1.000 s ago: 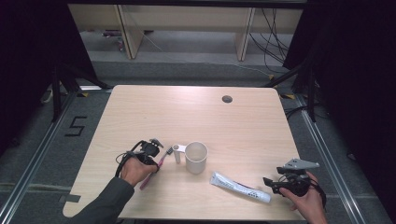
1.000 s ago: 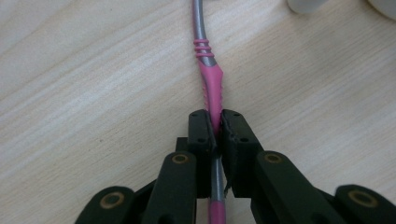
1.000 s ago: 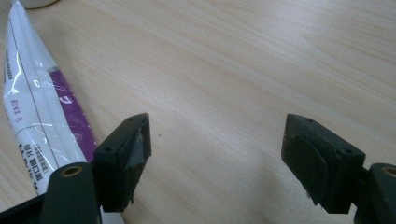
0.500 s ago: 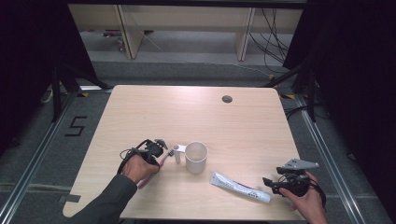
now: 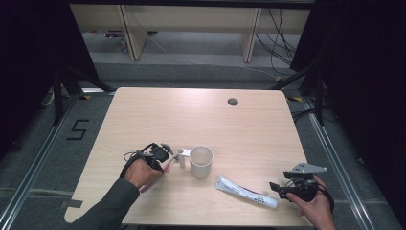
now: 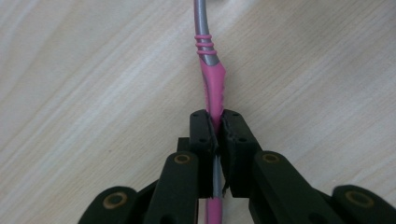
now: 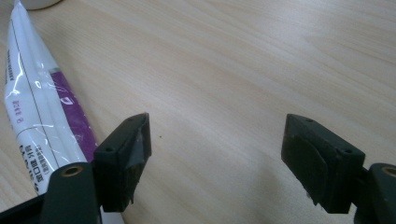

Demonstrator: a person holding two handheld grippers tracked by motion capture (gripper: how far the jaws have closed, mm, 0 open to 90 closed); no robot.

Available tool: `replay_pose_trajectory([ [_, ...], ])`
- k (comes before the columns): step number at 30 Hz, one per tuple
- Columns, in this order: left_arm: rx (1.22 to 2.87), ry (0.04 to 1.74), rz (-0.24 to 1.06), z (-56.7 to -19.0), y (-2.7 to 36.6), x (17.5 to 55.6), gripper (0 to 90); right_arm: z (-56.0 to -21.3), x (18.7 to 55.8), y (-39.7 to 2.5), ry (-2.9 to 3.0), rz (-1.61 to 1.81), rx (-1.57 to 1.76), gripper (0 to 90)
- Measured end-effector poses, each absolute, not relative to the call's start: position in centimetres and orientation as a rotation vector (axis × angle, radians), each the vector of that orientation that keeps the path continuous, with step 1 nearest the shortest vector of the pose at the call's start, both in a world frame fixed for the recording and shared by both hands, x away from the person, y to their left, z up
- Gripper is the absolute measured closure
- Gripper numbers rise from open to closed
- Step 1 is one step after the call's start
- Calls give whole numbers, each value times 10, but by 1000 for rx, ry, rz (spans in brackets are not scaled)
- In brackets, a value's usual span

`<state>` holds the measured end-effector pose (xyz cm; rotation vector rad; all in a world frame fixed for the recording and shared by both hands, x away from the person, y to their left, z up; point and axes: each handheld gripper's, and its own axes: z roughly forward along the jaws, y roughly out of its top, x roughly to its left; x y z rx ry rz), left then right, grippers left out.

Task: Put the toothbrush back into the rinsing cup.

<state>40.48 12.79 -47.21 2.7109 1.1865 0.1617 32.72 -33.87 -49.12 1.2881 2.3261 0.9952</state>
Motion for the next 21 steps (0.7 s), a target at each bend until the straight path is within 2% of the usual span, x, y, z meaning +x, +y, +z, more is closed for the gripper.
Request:
replay_pose_trajectory([
  [8, 2570, 1192, 195, -454, 145, 402, 836, -490, 327, -340, 2322, 999, 1293, 251],
  [21, 2371, 1102, 245, -432, 158, 391, 836, -490, 329, -341, 2324, 1005, 1259, 251],
])
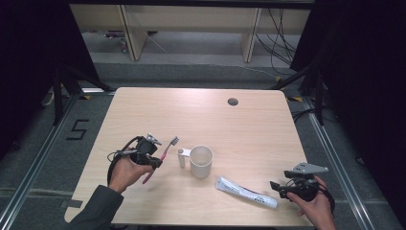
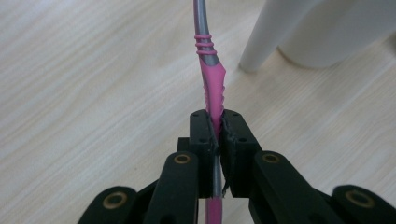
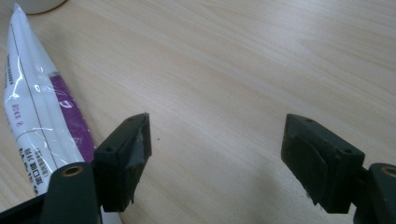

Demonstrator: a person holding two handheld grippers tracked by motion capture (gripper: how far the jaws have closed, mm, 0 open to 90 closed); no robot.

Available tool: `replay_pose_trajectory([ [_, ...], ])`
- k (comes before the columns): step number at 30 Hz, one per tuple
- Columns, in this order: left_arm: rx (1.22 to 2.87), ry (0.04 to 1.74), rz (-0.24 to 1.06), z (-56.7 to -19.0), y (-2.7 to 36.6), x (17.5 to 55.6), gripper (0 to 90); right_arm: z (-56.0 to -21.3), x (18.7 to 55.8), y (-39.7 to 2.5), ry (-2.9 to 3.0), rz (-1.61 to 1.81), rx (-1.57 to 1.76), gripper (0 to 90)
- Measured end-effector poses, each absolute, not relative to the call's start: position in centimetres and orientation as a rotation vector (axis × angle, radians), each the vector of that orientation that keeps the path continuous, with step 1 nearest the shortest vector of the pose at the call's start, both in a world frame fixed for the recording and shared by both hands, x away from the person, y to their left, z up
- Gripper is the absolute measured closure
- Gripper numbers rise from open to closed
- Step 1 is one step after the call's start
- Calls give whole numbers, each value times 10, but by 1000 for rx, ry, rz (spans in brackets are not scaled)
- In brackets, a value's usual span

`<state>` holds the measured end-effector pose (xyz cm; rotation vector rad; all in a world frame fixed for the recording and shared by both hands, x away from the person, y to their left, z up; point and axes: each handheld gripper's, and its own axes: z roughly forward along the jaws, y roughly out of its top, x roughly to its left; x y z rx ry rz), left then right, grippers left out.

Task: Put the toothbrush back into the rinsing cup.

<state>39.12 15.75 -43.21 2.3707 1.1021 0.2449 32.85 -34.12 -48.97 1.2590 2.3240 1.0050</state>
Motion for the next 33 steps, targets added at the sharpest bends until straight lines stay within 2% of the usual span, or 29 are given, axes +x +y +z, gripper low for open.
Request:
replay_pose_trajectory([
  [19, 1941, 965, 371, -414, 151, 372, 836, -489, 328, -342, 2320, 1007, 1296, 252],
  [33, 1766, 917, 432, -418, 145, 369, 835, -489, 328, -342, 2310, 1002, 1286, 254],
])
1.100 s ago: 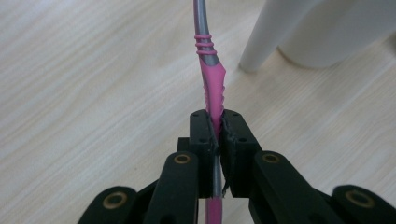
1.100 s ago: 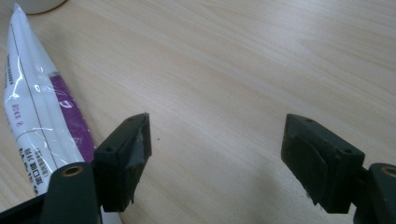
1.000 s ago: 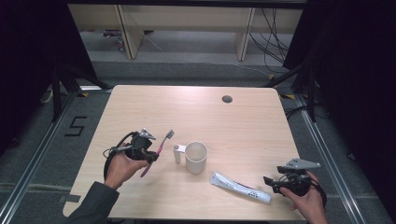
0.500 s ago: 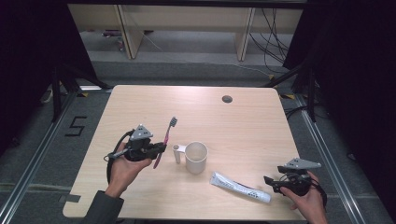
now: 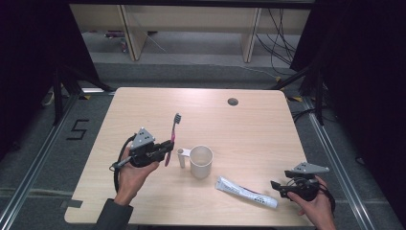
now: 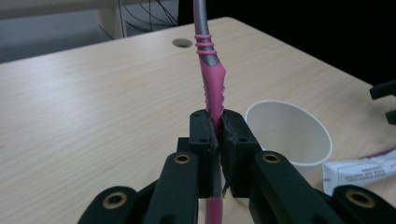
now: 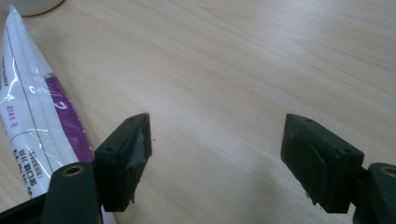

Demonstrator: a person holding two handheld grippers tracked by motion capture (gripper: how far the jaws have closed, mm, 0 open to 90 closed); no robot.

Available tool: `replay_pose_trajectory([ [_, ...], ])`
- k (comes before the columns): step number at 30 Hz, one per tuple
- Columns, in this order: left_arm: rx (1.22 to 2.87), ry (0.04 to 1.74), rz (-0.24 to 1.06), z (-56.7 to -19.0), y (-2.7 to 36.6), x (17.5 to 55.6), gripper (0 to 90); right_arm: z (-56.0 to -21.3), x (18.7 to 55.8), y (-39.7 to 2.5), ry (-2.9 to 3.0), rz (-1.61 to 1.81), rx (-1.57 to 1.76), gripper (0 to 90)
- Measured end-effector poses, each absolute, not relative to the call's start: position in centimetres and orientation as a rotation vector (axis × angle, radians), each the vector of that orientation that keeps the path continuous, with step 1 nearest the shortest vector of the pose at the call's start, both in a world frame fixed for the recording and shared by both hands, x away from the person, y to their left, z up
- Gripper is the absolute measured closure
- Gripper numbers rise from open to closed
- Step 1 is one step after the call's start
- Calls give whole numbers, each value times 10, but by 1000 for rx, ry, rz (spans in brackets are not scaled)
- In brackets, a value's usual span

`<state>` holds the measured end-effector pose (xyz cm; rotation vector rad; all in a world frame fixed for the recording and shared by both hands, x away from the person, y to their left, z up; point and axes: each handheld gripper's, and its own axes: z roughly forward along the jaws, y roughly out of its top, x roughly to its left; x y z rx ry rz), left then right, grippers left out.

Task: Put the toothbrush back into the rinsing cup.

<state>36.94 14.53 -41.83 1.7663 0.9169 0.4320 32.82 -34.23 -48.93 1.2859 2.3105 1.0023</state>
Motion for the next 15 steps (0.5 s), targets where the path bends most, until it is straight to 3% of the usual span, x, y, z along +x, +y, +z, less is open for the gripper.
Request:
replay_pose_trajectory([
  [15, 1613, 866, 477, -404, 137, 368, 835, -489, 328, -342, 2308, 1003, 1284, 254],
])
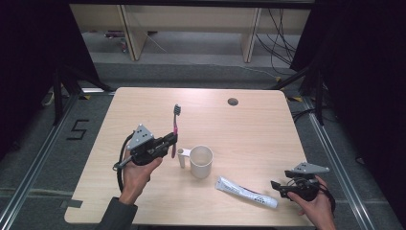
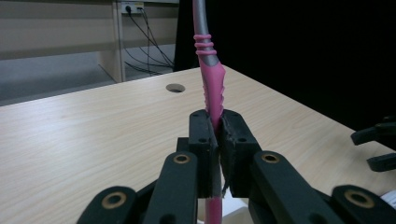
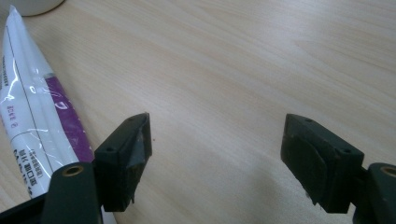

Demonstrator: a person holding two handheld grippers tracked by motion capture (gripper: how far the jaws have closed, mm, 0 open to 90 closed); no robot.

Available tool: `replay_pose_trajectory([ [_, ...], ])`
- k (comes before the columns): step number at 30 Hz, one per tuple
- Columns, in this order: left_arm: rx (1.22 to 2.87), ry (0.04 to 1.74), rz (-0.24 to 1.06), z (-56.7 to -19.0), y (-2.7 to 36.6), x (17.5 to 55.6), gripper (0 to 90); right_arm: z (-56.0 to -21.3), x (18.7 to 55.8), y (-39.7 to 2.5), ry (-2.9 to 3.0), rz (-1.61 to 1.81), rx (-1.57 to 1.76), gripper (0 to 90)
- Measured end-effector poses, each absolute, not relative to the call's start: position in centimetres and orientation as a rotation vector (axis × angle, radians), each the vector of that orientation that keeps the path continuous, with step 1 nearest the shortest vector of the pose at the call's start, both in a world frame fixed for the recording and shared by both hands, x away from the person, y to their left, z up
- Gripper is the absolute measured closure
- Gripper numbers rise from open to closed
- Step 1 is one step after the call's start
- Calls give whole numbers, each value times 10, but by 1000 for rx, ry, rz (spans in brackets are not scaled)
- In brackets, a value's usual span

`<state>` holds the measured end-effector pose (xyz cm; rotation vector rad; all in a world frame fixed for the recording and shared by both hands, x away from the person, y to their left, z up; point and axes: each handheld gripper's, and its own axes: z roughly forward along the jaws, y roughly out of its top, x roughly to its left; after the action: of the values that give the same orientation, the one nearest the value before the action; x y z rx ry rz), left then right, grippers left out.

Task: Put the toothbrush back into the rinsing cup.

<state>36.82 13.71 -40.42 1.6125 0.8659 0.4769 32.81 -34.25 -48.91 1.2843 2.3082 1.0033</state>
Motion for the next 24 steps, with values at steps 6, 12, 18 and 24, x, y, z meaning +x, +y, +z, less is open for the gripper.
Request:
replay_pose_trajectory([
  [6, 1579, 848, 483, -399, 131, 373, 835, -489, 328, -342, 2309, 1004, 1284, 254],
  [12, 1559, 845, 475, -399, 124, 378, 835, -489, 328, -343, 2306, 988, 1283, 254],
  [18, 1555, 849, 480, -403, 119, 382, 835, -489, 328, -342, 2310, 1003, 1283, 254],
  [24, 1557, 847, 492, -408, 118, 385, 835, -489, 328, -342, 2313, 1009, 1280, 254],
])
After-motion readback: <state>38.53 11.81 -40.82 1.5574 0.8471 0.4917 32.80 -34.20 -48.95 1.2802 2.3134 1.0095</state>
